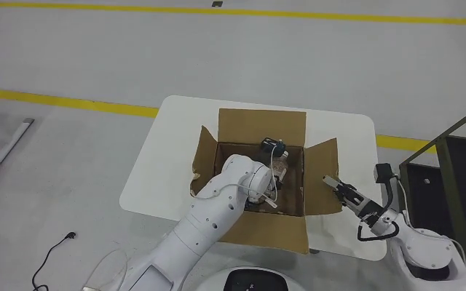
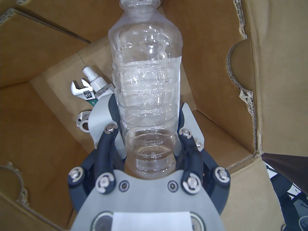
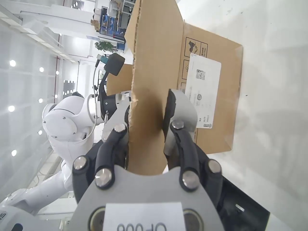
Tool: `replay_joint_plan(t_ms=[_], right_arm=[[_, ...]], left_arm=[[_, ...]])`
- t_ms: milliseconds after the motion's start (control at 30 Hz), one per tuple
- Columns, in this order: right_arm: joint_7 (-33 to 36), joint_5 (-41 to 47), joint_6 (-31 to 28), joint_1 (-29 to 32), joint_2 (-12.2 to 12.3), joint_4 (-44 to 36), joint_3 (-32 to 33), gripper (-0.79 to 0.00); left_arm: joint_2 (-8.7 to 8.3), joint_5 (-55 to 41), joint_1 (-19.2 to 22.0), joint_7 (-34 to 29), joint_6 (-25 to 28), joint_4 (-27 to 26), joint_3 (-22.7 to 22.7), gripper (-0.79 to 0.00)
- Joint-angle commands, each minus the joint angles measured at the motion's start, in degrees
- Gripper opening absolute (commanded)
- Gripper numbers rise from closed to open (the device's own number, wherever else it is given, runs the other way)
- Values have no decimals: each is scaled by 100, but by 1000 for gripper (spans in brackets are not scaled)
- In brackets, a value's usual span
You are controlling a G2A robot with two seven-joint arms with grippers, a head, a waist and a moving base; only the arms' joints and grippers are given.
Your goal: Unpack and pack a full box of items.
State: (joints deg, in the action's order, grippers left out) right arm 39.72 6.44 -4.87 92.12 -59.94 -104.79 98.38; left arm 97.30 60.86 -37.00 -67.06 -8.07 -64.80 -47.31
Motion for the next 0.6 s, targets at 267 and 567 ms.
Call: replay_joint_plan(t_ms=[267, 567], right_arm=[[-82, -73, 102, 53, 2, 2, -47, -785], [-78, -58, 151, 144, 18, -5, 110, -785]], left_arm=[[0, 0, 0, 0, 0, 0, 0, -785], [-59, 131, -75, 60, 123, -264, -154, -785]])
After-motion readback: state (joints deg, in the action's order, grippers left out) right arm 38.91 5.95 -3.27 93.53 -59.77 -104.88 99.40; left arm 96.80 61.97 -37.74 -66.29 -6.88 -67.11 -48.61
